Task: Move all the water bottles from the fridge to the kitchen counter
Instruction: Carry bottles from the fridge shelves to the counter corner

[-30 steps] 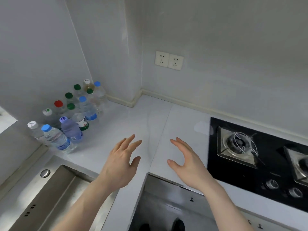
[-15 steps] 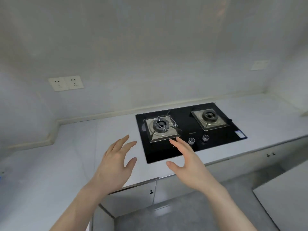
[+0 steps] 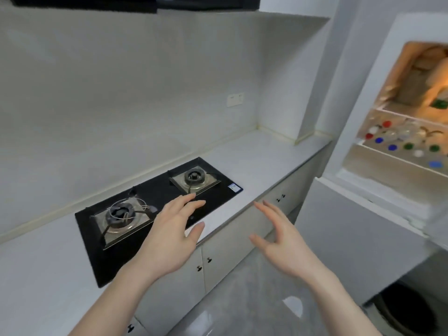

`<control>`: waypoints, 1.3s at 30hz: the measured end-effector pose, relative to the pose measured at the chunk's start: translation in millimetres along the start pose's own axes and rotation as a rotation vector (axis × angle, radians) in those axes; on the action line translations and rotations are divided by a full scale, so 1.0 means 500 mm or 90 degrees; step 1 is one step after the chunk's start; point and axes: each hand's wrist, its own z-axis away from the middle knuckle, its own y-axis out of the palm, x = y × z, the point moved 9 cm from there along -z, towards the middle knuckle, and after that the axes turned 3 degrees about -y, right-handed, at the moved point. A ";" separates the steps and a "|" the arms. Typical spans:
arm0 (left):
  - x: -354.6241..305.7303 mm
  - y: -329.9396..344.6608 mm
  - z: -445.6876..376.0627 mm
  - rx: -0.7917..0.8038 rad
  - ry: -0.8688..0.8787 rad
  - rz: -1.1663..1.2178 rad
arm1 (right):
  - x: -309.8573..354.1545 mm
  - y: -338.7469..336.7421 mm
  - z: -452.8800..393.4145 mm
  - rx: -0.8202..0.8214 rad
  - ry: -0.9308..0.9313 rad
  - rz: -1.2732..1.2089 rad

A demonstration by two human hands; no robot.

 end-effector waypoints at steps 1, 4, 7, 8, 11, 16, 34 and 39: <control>-0.030 0.023 -0.017 0.010 0.010 0.010 | -0.026 -0.032 0.007 -0.013 0.012 0.005; -0.137 0.099 -0.076 0.038 0.064 0.019 | -0.114 -0.134 0.040 -0.061 0.061 0.013; -0.227 0.163 -0.135 0.067 0.123 0.015 | -0.181 -0.219 0.072 -0.114 0.095 0.022; -0.260 0.186 -0.159 0.075 0.145 0.016 | -0.207 -0.248 0.084 -0.130 0.112 0.024; -0.355 0.256 -0.228 0.111 0.193 0.030 | -0.282 -0.327 0.113 -0.183 0.168 0.018; -0.469 0.352 -0.342 0.156 0.259 0.068 | -0.371 -0.424 0.092 -0.244 0.218 0.024; -0.688 0.573 -0.780 0.267 0.425 0.108 | -0.567 -0.686 -0.153 -0.431 0.275 0.036; -0.809 0.647 -0.875 0.273 0.457 0.113 | -0.665 -0.802 -0.173 -0.492 0.291 0.038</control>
